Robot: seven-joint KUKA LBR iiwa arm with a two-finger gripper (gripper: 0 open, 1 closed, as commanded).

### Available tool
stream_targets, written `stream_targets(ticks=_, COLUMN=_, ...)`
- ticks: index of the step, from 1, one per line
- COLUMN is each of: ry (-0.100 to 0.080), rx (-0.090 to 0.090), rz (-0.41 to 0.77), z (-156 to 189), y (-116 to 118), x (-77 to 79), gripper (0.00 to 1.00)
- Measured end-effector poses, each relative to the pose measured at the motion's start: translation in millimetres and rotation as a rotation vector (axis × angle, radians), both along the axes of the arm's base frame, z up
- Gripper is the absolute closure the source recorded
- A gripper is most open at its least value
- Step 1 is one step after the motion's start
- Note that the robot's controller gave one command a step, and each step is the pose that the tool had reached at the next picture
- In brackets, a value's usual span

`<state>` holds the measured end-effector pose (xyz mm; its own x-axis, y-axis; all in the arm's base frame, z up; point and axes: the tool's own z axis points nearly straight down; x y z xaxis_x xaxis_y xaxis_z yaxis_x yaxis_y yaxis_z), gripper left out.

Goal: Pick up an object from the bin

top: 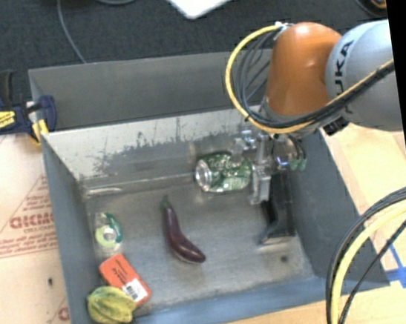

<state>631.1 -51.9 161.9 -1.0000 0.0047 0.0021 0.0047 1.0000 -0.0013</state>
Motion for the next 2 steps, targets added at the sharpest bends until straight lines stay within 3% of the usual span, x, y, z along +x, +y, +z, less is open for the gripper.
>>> stream_targets(ticks=1, ry=-0.007, rx=-0.001, rz=0.001, z=5.0, y=0.0, x=1.0, gripper=0.0)
stream_targets(ticks=2, ry=-0.012, rx=-0.002, rz=0.068, z=-35.1, y=7.7, x=10.1, gripper=0.0)
